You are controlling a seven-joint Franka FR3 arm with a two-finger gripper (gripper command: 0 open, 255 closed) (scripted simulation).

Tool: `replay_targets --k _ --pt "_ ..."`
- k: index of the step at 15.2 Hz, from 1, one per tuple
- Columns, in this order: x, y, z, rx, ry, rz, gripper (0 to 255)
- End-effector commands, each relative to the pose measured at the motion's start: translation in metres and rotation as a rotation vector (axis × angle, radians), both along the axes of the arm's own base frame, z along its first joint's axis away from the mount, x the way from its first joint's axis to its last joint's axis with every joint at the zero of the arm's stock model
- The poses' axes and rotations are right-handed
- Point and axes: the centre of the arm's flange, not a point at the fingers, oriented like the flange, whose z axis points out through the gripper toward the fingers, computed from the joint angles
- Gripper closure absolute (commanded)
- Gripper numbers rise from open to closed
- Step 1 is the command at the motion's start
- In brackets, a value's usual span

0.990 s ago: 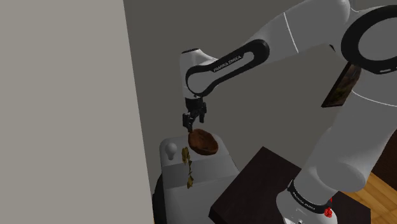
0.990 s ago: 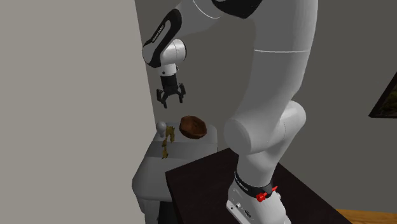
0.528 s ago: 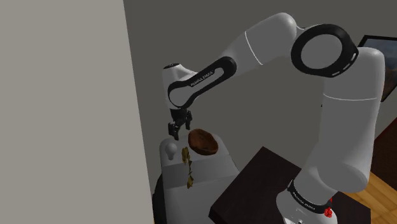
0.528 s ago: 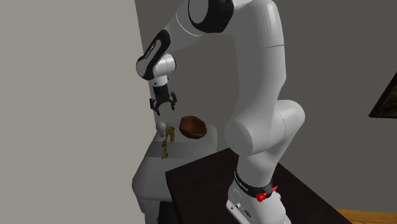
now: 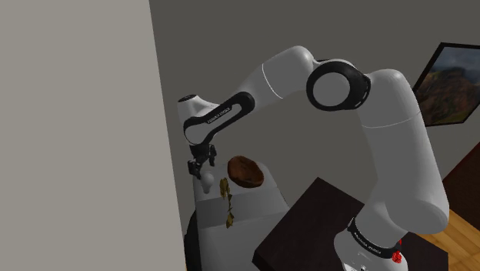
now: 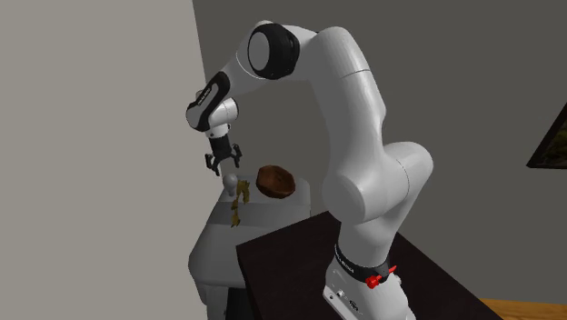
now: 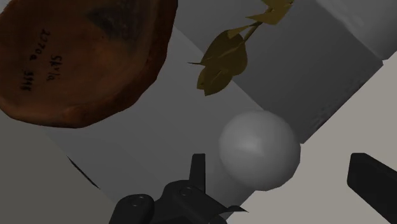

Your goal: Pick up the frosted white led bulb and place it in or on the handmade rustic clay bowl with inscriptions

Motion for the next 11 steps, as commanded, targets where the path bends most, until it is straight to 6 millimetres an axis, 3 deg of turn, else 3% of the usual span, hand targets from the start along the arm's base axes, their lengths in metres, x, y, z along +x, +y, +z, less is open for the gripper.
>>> replay_targets --k 1,7,11 --pt "0.003 0.001 -0.014 -0.001 0.001 0.002 0" --pt "-0.003 -0.002 -0.043 -0.001 0.001 0.002 0" --pt "-0.002 -0.002 -0.043 -0.001 0.001 0.002 0"
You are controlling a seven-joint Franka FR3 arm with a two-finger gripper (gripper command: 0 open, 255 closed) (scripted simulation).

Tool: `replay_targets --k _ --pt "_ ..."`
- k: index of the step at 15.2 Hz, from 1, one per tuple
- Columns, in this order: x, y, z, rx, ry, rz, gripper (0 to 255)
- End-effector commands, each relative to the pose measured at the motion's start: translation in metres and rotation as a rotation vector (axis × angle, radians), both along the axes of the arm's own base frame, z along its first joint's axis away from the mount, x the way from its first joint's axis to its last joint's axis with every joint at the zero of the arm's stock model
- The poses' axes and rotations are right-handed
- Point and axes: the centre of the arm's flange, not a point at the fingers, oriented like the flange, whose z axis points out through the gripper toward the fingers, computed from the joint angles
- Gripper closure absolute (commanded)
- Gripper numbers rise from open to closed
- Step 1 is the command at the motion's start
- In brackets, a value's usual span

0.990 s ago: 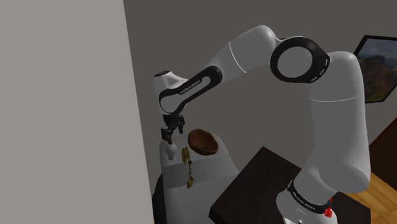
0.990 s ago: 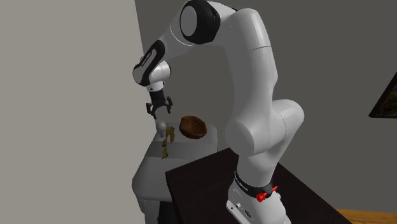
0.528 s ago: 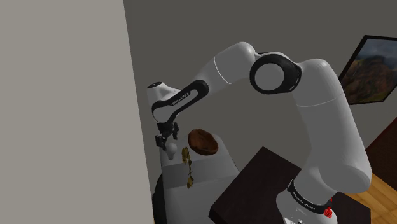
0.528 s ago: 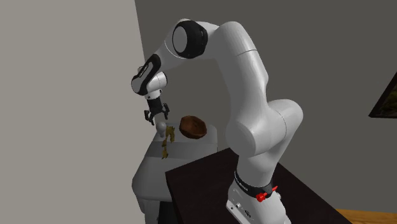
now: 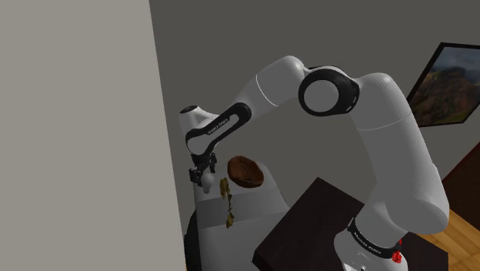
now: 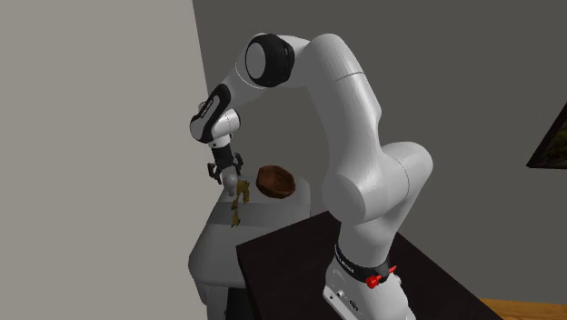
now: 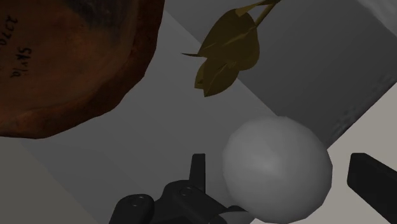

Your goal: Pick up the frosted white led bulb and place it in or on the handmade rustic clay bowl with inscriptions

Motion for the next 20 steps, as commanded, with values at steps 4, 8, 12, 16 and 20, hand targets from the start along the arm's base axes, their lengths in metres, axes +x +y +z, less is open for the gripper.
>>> replay_targets --k 4,8,12,16,20 --pt "0.0 0.0 0.0 0.0 0.0 0.0 0" --pt "0.0 0.0 0.0 0.0 0.0 0.0 255" --pt "0.0 0.0 0.0 0.0 0.0 0.0 255" --pt "0.0 0.0 0.01 0.0 0.0 0.0 255" --pt "0.0 0.0 0.032 0.0 0.0 0.0 255"
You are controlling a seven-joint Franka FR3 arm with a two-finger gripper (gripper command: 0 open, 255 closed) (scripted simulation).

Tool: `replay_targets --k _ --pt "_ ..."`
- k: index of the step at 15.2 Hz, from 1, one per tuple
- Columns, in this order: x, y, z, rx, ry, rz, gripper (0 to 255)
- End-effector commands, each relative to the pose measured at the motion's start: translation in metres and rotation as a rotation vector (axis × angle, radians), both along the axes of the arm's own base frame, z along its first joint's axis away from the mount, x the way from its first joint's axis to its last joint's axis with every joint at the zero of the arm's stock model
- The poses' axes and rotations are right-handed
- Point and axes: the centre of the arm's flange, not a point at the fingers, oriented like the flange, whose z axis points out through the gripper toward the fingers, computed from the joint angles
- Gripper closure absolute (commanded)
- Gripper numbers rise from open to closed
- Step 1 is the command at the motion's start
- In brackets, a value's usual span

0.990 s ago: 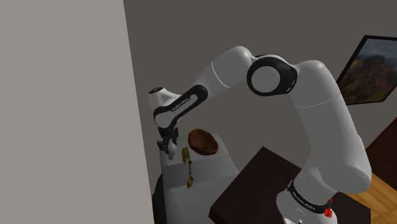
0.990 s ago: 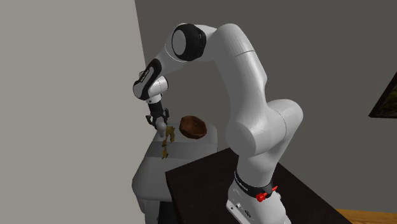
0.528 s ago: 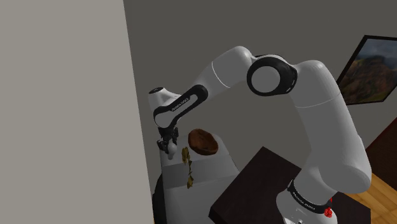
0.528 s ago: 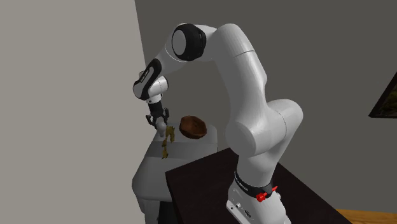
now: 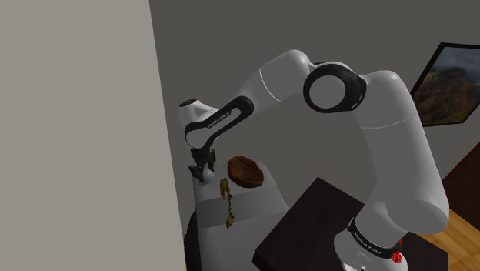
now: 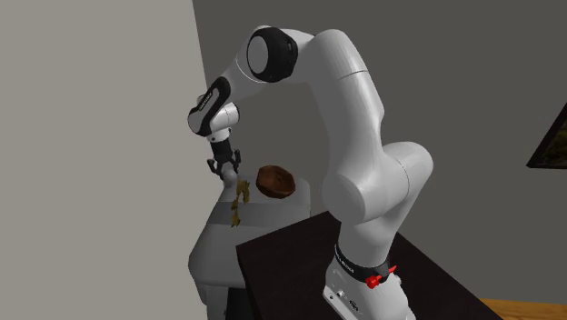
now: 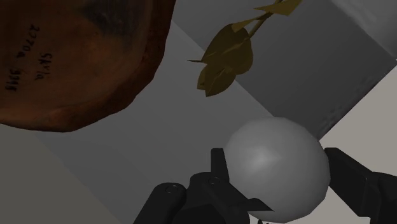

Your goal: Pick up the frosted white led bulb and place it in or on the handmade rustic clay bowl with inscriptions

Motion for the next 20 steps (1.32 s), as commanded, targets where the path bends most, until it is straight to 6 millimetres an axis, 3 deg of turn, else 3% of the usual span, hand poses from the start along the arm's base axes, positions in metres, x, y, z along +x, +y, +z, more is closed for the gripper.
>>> replay_targets --k 1,20 --pt "-0.001 0.0 0.011 0.0 0.0 0.0 255" --pt "-0.001 0.0 0.111 0.0 0.0 0.0 255"
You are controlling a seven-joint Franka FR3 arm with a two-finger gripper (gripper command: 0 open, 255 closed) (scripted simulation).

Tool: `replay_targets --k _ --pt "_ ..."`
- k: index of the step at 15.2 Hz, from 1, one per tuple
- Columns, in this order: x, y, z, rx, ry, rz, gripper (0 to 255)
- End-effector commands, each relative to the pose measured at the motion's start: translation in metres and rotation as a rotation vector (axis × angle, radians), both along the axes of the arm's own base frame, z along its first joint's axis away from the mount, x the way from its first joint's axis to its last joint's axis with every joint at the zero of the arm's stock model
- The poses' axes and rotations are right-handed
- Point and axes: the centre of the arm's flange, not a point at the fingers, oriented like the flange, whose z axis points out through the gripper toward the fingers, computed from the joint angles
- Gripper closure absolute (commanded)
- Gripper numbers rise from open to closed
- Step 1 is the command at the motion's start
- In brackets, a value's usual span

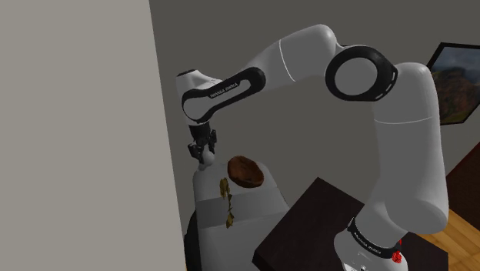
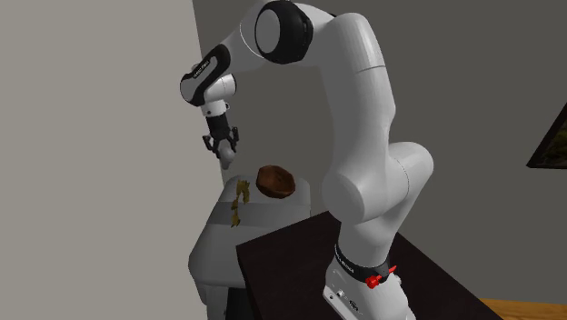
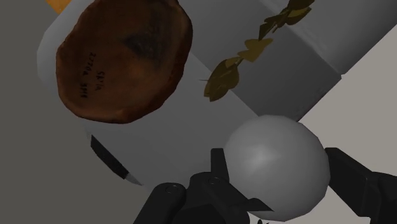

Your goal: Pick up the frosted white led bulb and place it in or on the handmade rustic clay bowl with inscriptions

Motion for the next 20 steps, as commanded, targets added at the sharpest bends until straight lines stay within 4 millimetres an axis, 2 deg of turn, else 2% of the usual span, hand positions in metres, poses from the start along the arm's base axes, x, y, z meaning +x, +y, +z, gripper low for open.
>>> replay_targets --k 1,7,20 --pt "0.001 0.001 0.01 0.0 0.0 0.0 255" --pt "0.001 0.001 0.038 0.0 0.0 0.0 255" --pt "-0.06 -0.156 0.07 0.0 0.0 0.0 255"
